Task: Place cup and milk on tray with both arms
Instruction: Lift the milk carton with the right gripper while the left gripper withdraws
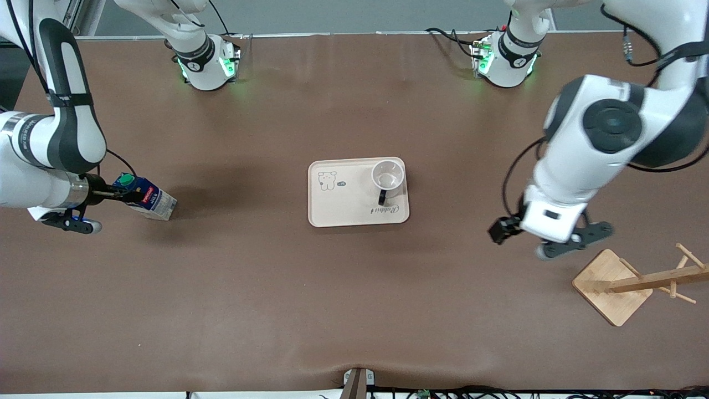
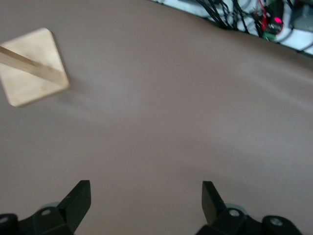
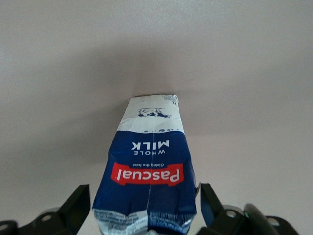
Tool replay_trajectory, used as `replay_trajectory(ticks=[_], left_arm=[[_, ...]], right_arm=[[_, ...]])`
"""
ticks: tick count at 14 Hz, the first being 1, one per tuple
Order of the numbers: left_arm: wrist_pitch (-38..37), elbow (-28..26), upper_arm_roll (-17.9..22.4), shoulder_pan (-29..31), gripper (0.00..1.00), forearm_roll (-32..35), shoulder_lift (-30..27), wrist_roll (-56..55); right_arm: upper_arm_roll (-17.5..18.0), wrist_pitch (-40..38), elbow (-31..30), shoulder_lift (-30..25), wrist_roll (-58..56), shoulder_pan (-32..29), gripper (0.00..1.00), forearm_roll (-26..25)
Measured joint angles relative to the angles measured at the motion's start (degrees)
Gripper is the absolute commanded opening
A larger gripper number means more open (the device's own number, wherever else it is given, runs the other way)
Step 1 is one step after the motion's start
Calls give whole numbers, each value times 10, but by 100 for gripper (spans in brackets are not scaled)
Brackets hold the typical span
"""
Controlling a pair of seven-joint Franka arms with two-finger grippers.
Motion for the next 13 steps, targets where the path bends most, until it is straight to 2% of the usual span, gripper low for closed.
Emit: replay_trajectory(ticks=[1,7,11,13], left_arm=[[-7,4,0,13,100,0,-10,21],[-88,9,-1,68,100,0,-84,138],[-137,9,0,88,100,-27,-131,204],[-161,9,5,101,100,-39,-148,238]], right_arm=[[0,-4,-2,0,0,0,0,0],[7,-163,56,-4,15,28,0,10],[16,-199,109,-7,77,120,0,28],[21,-202,129,-7,118,167,0,70]])
